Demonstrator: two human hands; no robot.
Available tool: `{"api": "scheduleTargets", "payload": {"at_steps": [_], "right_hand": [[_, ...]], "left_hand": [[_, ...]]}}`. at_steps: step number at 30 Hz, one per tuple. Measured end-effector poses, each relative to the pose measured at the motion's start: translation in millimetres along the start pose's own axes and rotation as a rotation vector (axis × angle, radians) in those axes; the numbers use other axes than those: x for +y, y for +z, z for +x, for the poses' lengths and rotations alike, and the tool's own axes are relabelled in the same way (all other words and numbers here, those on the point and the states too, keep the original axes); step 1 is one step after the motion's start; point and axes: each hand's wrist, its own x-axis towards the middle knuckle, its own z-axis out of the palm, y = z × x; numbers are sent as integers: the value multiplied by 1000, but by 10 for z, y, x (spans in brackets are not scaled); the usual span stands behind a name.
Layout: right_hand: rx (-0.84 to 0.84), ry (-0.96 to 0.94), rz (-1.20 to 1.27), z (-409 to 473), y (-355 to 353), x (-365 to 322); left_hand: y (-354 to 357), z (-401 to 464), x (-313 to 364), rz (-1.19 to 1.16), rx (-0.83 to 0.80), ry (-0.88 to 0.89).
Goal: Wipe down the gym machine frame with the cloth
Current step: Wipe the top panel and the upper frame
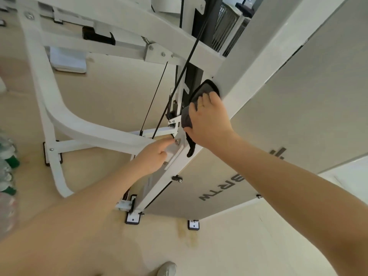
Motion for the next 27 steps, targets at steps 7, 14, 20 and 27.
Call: {"api": "scheduleTargets", "payload": {"at_steps": [7,14,20,27], "right_hand": [[-9,-131,114,-123,446,-782],[464,-84,112,-259,615,-309],[494,-18,114,-317,746,-458],[366,-46,136,-245,882,-945]], "left_hand": [[-18,-66,-377,567,-4,101],[24,-108,-447,756,7,140],[26,-103,-433,728,18,147],[22,-132,-486,776,11,176]]}}
